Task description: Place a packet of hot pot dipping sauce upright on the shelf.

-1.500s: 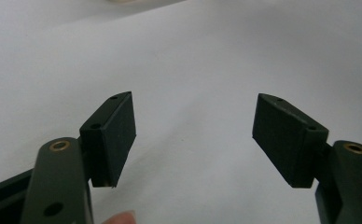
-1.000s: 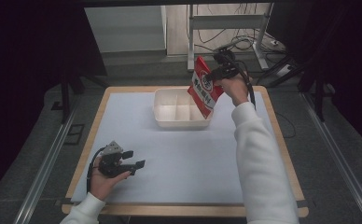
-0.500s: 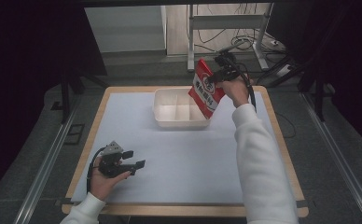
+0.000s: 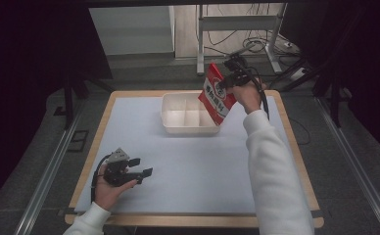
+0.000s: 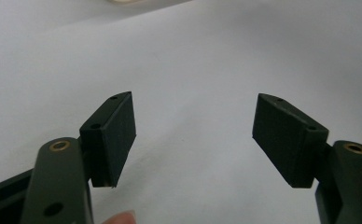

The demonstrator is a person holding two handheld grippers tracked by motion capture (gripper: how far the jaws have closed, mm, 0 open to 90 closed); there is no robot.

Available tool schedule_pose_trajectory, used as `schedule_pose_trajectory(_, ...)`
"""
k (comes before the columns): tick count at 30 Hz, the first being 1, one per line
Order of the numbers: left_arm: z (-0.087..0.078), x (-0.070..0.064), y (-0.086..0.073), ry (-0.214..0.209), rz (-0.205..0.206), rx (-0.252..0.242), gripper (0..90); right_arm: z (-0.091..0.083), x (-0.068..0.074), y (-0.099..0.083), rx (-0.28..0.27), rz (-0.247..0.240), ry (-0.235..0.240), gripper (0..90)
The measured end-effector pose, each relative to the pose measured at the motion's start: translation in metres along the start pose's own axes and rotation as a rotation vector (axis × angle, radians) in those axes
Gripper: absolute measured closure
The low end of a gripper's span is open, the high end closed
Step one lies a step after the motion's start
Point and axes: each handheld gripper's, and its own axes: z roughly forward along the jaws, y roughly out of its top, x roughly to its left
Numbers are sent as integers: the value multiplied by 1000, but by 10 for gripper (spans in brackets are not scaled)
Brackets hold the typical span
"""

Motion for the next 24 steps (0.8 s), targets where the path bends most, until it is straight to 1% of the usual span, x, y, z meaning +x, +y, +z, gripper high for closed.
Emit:
schedule_pose_trajectory(4, 0, -1, 0, -1, 3, 0, 295, -1, -1, -2, -4, 9, -7, 874)
schedule_pose_trajectory(7, 0, -1, 0, -1, 1, 0, 295, -2, 1, -3, -1, 4, -22, 874)
schedule_pose_trajectory(9, 0, -1, 0, -2, 1, 1, 295, -3, 2, -3, 2, 2, -44, 874)
schedule_pose_trajectory(12, 1, -1, 0, -3, 1, 0, 295, 0, 3, -3, 7, 1, -47, 874)
schedule_pose_trajectory(15, 0, -1, 0, -2, 2, 0, 295, 6, 7, -3, 18, -10, -50, 874)
schedule_pose_trajectory(19, 0, 0, 0, -2, 1, -3, 295, 17, 11, -4, 43, -15, -39, 874)
schedule_pose_trajectory(23, -1, 1, 0, -1, 4, -4, 295, 31, 11, -6, 66, -8, -32, 874)
schedule_pose_trajectory(24, -1, 1, 0, 0, 0, -5, 295, 33, 11, -6, 60, -2, -25, 873)
